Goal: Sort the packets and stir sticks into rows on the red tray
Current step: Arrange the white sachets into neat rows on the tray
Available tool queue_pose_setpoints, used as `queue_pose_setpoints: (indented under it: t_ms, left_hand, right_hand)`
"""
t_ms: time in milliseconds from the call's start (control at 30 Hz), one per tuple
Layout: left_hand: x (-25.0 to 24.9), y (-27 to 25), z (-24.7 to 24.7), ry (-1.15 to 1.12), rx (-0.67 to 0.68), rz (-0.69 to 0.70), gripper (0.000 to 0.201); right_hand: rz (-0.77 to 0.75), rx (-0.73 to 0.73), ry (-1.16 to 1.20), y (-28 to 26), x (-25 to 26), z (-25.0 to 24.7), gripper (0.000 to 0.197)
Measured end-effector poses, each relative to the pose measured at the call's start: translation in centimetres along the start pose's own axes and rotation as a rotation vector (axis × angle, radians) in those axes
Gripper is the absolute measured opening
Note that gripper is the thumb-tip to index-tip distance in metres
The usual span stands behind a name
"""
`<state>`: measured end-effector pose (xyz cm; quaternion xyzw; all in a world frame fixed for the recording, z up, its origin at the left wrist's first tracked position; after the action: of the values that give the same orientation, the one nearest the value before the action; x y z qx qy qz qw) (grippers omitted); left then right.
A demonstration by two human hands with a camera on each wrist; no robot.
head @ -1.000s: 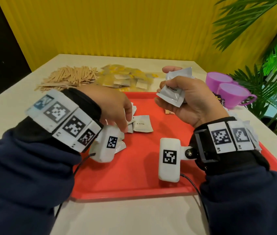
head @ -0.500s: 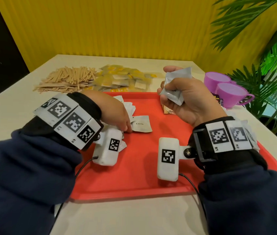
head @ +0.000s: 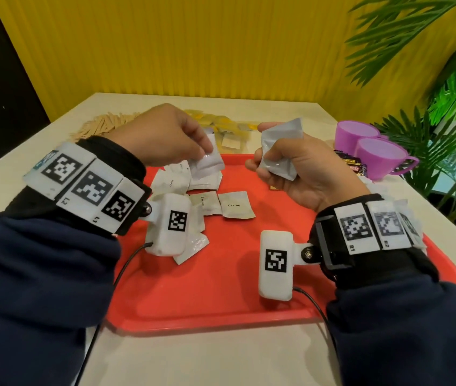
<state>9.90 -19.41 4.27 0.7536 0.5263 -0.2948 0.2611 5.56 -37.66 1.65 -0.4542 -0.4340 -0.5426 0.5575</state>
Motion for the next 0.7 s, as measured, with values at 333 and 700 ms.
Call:
queue_pose_setpoints:
  t_ms: [333, 700]
  left_hand:
    - [-1.1, -0.3, 1.0, -0.450, 0.157, 0.077, 0.057]
    - [-1.7, -0.6, 2.1, -0.426, 0.143, 0.235, 0.042]
  right_hand:
    - [-0.039, 0.021, -0.065, 0.0, -0.1, 0.1, 0.032]
    - [-0.027, 0.126, -0.292, -0.6, -0.4, 0.5, 0.021]
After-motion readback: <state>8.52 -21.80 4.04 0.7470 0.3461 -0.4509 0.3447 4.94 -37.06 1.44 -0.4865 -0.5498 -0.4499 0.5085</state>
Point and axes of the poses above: each hand's wrist, its own y-axis towards the middle knuckle, its own z-axis out of the palm, x = y × z, the point moved 1 cm from there along y, towards the middle knuckle, and after that the axes turned 5 degrees about -y, right-handed, at the moved point
